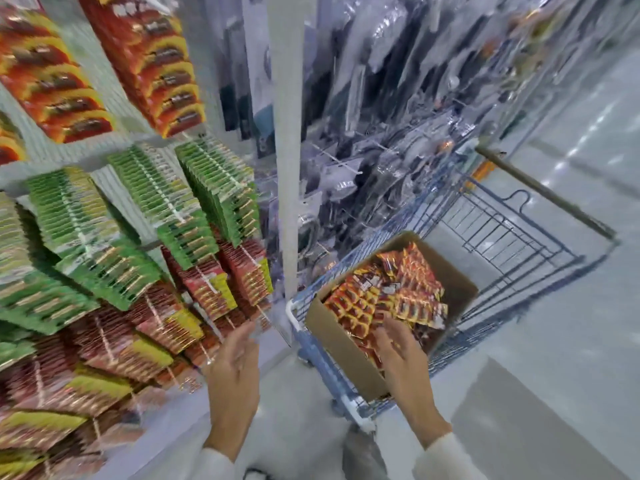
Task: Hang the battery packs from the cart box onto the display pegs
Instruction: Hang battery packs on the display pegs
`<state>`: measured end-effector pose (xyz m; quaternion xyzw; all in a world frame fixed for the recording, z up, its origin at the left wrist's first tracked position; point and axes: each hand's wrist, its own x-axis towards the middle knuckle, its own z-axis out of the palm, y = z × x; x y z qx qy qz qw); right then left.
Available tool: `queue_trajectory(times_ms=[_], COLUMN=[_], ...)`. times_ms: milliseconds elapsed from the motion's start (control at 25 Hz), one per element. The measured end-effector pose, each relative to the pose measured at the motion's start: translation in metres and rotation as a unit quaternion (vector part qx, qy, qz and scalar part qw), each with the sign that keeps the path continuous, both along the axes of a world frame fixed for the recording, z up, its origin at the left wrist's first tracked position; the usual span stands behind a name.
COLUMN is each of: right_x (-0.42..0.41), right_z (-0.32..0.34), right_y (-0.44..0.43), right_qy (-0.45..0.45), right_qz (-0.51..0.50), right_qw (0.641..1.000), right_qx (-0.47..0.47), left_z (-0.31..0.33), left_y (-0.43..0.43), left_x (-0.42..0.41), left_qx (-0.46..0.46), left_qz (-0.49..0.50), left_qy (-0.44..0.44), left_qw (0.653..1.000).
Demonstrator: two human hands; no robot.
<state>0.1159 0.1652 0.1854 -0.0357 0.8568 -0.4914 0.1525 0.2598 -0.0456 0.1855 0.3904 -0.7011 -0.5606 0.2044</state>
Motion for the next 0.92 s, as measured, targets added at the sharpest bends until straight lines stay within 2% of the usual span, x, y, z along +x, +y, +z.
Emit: queue_trajectory(times_ms=[240, 360, 600, 720, 840, 920], right_x=[-0.048, -0.074, -0.109, -0.124, -0.123, -0.126], right_z=[-0.028, -0.043, -0.052, -0.057, -0.051, -0.055], right_y=[0.083, 0.111, 0.127, 0.123, 0.126, 0.124], right_qy=[-0.048, -0.074, -0.12, -0.145, -0.146, -0.162], right_qz=[-0.017, -0.013, -0.001, -0.011, -0.013, -0.025], right_qw=[0.999, 0.997, 0.993, 0.989, 0.989, 0.986], right_qx=[0.01, 0.012, 0.013, 0.028, 0.031, 0.037], left_z=[-0.036, -0.042, -0.066, -0.102, -0.125, -0.147], left_y=[0.079, 0.106, 0.1, 0.082, 0.072, 0.064], left_x=[-0.083, -0.128, -0.215, -0.263, -0.291, -0.313], left_qx=[0.016, 0.06, 0.037, -0.004, -0.076, -0.088], left_qz=[-0.049, -0.044, -0.093, -0.152, -0.201, -0.238], left_qy=[-0.07, -0.098, -0.183, -0.275, -0.327, -0.369], left_qw=[0.996, 0.992, 0.978, 0.949, 0.921, 0.894])
